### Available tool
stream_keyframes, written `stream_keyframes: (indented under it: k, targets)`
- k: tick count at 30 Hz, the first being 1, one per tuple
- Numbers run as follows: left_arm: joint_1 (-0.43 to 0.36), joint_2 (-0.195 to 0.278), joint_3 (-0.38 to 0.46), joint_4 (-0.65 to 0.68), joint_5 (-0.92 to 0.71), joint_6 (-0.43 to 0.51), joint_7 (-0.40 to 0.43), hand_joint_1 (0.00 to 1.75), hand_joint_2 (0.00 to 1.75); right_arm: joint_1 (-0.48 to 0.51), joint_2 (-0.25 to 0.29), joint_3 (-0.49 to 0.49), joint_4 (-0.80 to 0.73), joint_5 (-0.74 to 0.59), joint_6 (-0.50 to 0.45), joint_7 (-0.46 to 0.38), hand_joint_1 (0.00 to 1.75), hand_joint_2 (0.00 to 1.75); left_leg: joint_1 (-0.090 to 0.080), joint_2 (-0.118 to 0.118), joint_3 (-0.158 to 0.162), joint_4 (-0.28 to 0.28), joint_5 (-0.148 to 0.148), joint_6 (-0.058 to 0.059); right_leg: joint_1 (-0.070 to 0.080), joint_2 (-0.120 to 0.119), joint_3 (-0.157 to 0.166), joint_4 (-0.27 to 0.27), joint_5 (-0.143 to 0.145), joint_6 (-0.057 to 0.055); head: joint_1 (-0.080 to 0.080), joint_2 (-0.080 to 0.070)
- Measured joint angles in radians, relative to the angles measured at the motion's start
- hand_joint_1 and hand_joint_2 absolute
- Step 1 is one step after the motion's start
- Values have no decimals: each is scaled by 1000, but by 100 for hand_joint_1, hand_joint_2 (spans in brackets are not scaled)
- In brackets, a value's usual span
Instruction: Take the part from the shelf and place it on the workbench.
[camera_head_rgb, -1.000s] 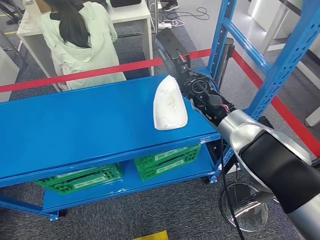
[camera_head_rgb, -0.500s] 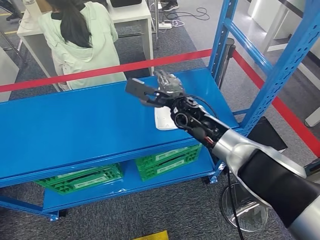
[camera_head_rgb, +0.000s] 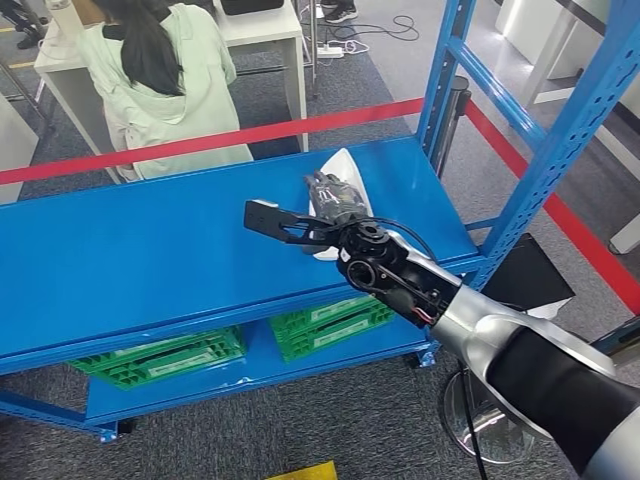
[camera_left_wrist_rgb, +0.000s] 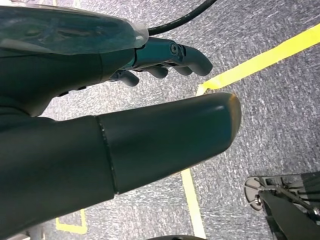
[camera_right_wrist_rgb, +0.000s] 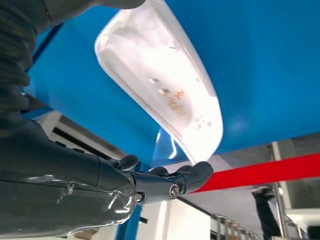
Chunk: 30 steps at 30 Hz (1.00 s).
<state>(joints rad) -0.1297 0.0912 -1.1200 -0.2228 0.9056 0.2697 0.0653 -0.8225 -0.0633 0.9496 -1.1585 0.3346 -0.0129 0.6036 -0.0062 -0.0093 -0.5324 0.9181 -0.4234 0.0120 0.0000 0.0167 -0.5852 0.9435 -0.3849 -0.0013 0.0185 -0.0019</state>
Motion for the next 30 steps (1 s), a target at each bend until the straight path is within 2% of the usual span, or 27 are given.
stream_keyframes:
  k: [6,11,15,30]
  targets:
    - [0,0,0,0,0,2,2,0,0,11,-14,-4,-43,-16,29,41,0,175,0,0,0,0,0,0,0,0,0,0,0,0,0,0]
    - [0,0,0,0,0,9,4,0,0,35,-20,-33,-58,49,74,53,0,175,0,0,0,0,0,0,0,0,0,0,0,0,0,0]
    - [0,0,0,0,0,11,7,0,0,62,-22,-63,-67,50,105,54,0,175,0,0,0,0,0,0,0,0,0,0,0,0,0,0]
    - [0,0,0,0,3,13,8,0,0,85,-23,-76,-65,9,96,54,0,175,0,0,0,0,0,0,0,0,0,0,0,0,0,0]
